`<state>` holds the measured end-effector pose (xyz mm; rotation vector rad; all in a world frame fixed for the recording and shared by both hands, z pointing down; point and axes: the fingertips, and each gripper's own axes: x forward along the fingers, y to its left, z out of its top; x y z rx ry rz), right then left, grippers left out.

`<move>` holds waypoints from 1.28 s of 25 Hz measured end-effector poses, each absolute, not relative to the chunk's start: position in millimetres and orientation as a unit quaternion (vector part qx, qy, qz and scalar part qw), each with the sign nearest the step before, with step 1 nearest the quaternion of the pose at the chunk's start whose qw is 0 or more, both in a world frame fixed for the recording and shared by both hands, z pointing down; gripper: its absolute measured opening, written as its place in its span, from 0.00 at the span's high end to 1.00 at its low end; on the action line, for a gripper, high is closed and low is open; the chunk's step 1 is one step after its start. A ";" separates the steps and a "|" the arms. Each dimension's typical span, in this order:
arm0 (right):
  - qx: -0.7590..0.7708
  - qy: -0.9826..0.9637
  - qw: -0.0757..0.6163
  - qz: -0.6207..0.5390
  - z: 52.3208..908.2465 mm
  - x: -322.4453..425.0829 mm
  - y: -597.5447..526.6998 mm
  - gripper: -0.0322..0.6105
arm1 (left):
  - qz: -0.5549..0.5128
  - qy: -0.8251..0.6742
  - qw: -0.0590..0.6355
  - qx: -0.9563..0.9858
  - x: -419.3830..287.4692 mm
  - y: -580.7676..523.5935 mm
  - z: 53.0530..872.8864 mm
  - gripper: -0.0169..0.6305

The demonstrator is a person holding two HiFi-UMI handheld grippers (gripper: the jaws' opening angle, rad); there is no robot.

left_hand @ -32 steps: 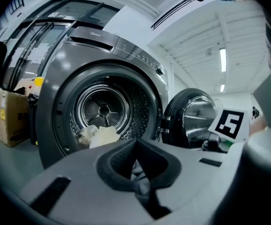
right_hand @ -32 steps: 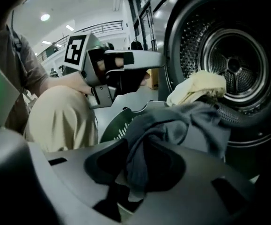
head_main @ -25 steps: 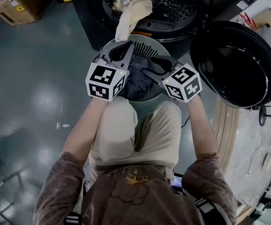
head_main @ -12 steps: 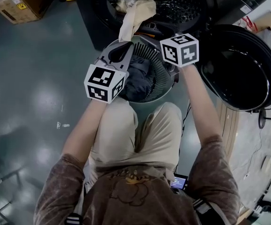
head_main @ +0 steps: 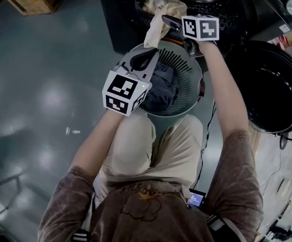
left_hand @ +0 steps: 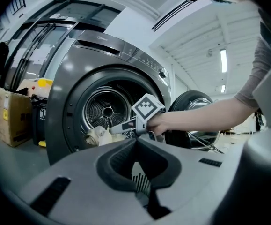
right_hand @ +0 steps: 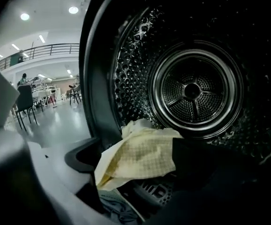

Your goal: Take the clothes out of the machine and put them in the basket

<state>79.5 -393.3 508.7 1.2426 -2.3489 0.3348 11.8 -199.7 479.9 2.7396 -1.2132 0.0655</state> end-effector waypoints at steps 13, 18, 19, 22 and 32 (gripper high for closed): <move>0.484 -0.808 0.300 0.154 564.9 75.7 -453.2 0.24 | 0.013 -0.400 0.096 0.911 3.0 -213.1 490.0 0.97; 0.481 -0.803 0.315 0.158 578.5 70.8 -455.2 0.34 | 0.013 -0.401 0.101 0.910 0.1 -215.1 492.2 0.97; 0.478 -0.805 0.314 0.162 579.5 70.1 -454.0 0.38 | 0.013 -0.400 0.101 0.911 1.7 -215.1 492.0 0.97; 0.471 -0.808 0.312 0.167 580.2 68.3 -448.0 0.59 | 0.014 -0.397 0.099 0.912 6.3 -214.3 491.1 0.97; 0.450 -0.824 0.317 0.136 554.1 84.6 -408.0 0.81 | 0.017 -0.399 0.096 0.912 13.2 -210.4 489.8 0.97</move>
